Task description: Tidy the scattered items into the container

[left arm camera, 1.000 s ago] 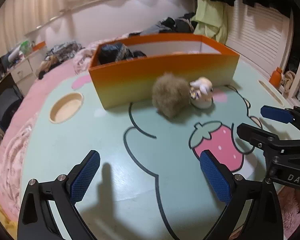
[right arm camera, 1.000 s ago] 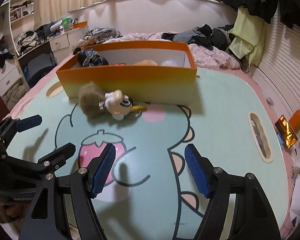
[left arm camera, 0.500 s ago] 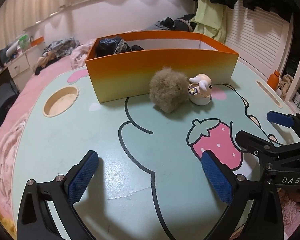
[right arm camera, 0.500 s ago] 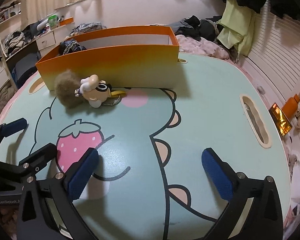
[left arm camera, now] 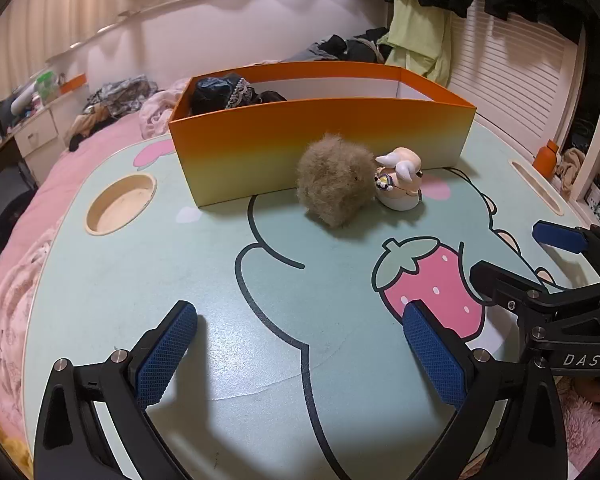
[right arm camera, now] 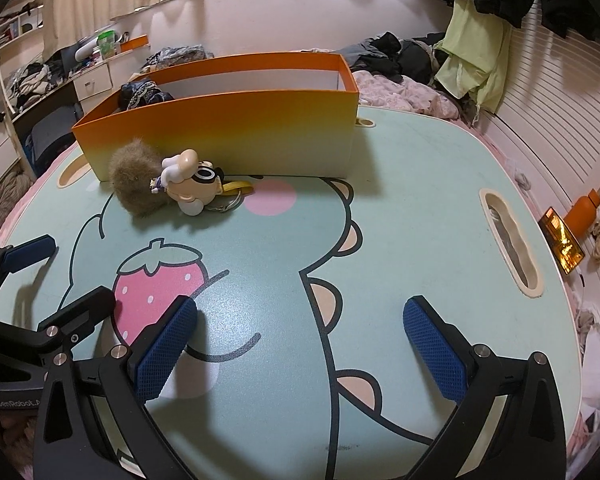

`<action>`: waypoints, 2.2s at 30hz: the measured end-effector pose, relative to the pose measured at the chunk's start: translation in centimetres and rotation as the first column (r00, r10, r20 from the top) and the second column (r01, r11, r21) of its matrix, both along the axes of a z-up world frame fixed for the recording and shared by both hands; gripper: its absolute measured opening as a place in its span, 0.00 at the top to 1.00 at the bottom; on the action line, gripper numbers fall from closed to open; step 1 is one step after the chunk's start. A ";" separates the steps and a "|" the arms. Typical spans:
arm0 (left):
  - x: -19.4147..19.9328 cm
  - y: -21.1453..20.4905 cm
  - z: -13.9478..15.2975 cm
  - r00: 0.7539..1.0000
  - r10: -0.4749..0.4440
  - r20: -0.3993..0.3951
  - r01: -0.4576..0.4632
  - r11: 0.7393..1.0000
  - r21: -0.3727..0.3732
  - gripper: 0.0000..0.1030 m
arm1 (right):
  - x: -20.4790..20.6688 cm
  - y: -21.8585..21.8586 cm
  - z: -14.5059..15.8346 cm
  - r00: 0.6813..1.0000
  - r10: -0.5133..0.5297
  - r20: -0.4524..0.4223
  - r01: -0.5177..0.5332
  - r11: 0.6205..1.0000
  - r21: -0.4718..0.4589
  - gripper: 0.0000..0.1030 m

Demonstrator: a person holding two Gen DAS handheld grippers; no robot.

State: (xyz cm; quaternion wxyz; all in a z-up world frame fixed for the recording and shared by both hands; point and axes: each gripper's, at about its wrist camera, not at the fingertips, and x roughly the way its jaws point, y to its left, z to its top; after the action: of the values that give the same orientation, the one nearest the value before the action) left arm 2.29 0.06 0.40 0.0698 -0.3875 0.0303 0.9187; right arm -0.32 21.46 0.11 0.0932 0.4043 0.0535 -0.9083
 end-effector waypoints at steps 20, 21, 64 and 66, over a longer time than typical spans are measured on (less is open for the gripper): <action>0.0 0.2 0.0 1.000 -0.004 -0.002 0.004 1.000 0.001 0.00 | -2.8 -3.2 4.5 0.990 0.130 -0.055 -0.136 0.981 -0.135 0.13; 0.0 0.2 0.0 1.000 -0.004 -0.002 0.004 1.000 0.001 0.00 | -3.4 -3.4 4.5 0.990 0.130 -0.047 -0.135 0.980 -0.144 0.16; -6.5 1.8 3.1 0.997 0.063 0.034 -0.066 0.992 0.105 0.00 | 1.7 1.8 3.8 0.985 0.104 -0.140 -0.145 0.935 -0.323 0.58; -7.1 1.9 3.1 0.997 0.070 0.041 -0.074 0.990 0.123 0.00 | 1.6 1.9 3.6 0.986 0.103 -0.133 -0.141 0.934 -0.327 0.58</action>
State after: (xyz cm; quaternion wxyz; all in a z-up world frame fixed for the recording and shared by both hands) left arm -4.77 1.94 3.53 0.0610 -0.4001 -0.0421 0.9135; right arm 1.30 23.39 3.74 0.2136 0.3258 -0.0715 -0.9182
